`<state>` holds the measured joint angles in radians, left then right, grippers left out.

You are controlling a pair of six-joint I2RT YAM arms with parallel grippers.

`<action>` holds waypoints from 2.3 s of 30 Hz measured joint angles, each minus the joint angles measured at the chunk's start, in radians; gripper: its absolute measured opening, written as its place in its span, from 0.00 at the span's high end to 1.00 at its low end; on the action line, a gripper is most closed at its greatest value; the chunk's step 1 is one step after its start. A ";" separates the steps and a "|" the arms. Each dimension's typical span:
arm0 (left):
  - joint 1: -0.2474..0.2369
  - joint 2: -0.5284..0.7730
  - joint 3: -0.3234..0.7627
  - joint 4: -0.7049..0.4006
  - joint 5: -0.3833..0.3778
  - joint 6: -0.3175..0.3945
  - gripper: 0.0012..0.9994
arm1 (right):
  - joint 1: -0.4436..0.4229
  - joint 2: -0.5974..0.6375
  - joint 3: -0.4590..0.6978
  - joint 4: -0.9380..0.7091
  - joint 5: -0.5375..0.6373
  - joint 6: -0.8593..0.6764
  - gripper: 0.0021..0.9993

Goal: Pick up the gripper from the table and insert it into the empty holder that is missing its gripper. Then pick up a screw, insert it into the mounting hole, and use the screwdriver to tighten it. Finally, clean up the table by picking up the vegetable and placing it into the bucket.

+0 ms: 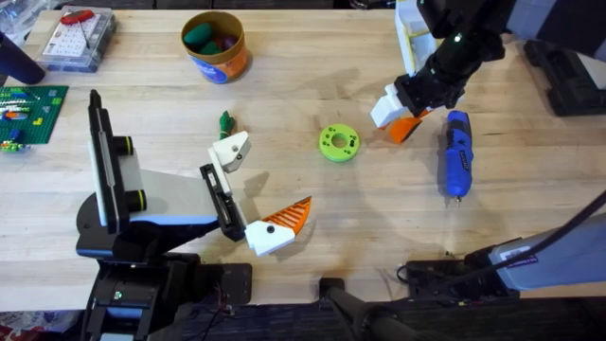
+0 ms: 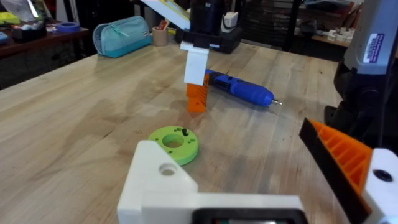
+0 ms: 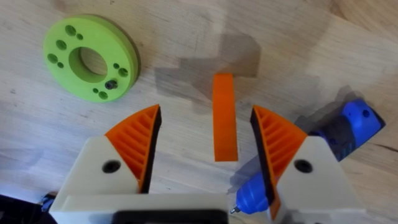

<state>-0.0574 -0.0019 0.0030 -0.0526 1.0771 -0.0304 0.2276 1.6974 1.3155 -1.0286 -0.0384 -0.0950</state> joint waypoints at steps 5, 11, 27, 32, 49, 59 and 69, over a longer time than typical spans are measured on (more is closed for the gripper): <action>0.000 0.002 0.002 -0.008 0.000 0.000 0.01 | 0.000 0.000 0.000 -0.015 0.000 -0.004 0.18; 0.000 0.002 0.002 -0.008 0.000 0.000 0.01 | 0.000 0.000 0.000 -0.027 0.000 -0.009 0.18; 0.000 0.002 0.002 -0.008 0.000 0.000 0.01 | 0.000 -0.031 0.000 -0.068 0.072 -0.011 0.18; 0.000 0.002 0.002 -0.008 0.000 0.000 0.01 | 0.000 -0.031 0.000 -0.069 0.072 -0.011 0.18; 0.000 0.002 0.002 -0.008 0.000 0.000 0.01 | -0.027 -0.166 -0.137 -0.001 0.072 -0.004 0.18; 0.000 0.002 0.002 -0.008 0.000 0.000 0.01 | -0.030 -0.164 -0.138 0.027 0.072 -0.003 0.18; 0.000 0.002 0.002 -0.008 0.000 0.000 0.01 | -0.030 -0.139 -0.139 0.076 0.072 -0.003 0.18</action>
<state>-0.0574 0.0002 0.0048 -0.0605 1.0769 -0.0303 0.1978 1.5584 1.1767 -0.9522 0.0340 -0.0978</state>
